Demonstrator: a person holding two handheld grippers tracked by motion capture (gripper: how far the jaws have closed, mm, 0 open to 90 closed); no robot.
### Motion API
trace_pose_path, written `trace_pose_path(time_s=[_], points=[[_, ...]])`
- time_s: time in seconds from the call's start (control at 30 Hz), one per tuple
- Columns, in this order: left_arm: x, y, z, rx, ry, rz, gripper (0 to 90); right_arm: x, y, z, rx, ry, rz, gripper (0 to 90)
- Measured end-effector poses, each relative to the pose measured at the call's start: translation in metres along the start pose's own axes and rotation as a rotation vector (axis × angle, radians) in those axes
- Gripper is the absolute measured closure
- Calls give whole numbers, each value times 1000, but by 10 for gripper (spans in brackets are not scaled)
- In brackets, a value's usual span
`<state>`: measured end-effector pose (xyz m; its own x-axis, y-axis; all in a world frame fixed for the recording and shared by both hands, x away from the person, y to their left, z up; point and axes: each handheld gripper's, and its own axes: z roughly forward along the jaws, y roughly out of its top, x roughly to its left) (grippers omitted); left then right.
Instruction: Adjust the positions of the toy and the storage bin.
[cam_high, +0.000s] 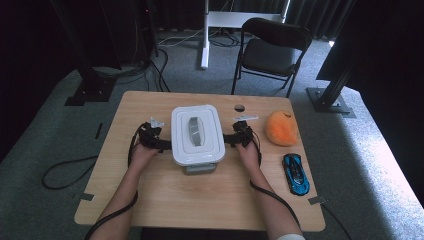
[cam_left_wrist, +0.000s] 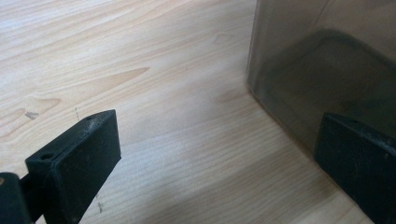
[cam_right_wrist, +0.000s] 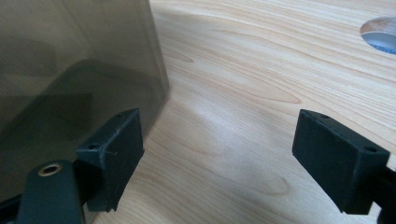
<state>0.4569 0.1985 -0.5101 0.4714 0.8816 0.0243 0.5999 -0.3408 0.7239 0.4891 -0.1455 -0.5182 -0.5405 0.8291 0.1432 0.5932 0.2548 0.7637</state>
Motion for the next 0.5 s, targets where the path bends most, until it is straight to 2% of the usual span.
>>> trace_pose_path(time_s=[0.17,0.27,0.4,0.5], points=[[-2,3,0,0,9,4,11,5,4,6,6,6,-13,161],[-3,3,-1,4,13,4,12,9,6,8,7,-6,-44,187],[-5,2,-4,11,20,10,12,8,7,6,10,24,-28,214],[-8,1,-6,12,28,20,12,11,9,2,4,34,-50,224]])
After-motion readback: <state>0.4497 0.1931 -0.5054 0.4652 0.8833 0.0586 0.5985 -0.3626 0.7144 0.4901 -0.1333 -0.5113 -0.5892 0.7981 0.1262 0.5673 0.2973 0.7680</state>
